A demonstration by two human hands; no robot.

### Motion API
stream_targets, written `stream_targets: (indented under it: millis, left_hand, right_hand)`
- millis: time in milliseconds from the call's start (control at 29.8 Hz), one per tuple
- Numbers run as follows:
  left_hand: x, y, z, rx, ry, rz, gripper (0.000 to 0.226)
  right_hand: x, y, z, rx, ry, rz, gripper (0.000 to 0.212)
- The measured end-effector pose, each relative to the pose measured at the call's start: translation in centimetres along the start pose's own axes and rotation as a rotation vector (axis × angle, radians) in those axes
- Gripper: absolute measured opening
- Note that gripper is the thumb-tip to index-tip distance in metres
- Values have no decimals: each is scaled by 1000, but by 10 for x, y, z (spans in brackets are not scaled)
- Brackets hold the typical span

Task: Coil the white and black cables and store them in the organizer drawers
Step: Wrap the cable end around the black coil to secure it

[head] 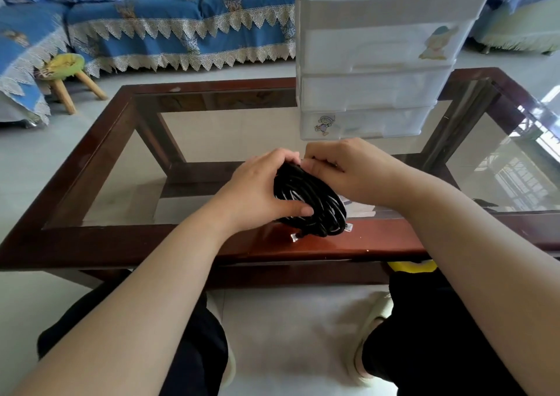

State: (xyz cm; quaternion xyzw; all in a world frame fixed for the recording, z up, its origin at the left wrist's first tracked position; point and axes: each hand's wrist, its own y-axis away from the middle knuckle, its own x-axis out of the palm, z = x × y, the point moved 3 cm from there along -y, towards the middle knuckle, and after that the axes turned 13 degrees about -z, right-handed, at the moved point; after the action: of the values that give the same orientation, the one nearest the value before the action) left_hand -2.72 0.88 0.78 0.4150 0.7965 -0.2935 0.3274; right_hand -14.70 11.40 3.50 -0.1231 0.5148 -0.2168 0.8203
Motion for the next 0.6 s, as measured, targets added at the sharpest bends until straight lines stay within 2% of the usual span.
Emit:
stream_targets:
  millis: [67, 134, 201, 268, 369, 436, 503, 604]
  left_hand:
    - [4, -1, 0, -100, -33, 1, 65]
    - [9, 0, -3, -130, -140, -100, 63]
    - [11, 3, -10, -62, -341, -250, 60]
    - [11, 6, -17, 8, -384, -317, 56]
    - [9, 9, -19, -124, -76, -145, 63]
    - [10, 10, -18, -208, 69, -61, 52]
    - [14, 11, -15, -291, 161, -46, 41]
    - [31, 13, -12, -495, 401, 54, 45]
  right_hand:
    - [4, 2, 2, -19, 62, 10, 25]
    - [5, 1, 1, -11, 187, -8, 27]
    - [7, -2, -5, 60, 285, -39, 30]
    - [9, -5, -14, 175, 314, -46, 33]
    - [9, -7, -29, 326, 267, -46, 38]
    - [8, -8, -36, 388, 234, -39, 40]
    - [8, -8, -36, 406, 209, -20, 40]
    - [14, -8, -32, 369, 225, 54, 39]
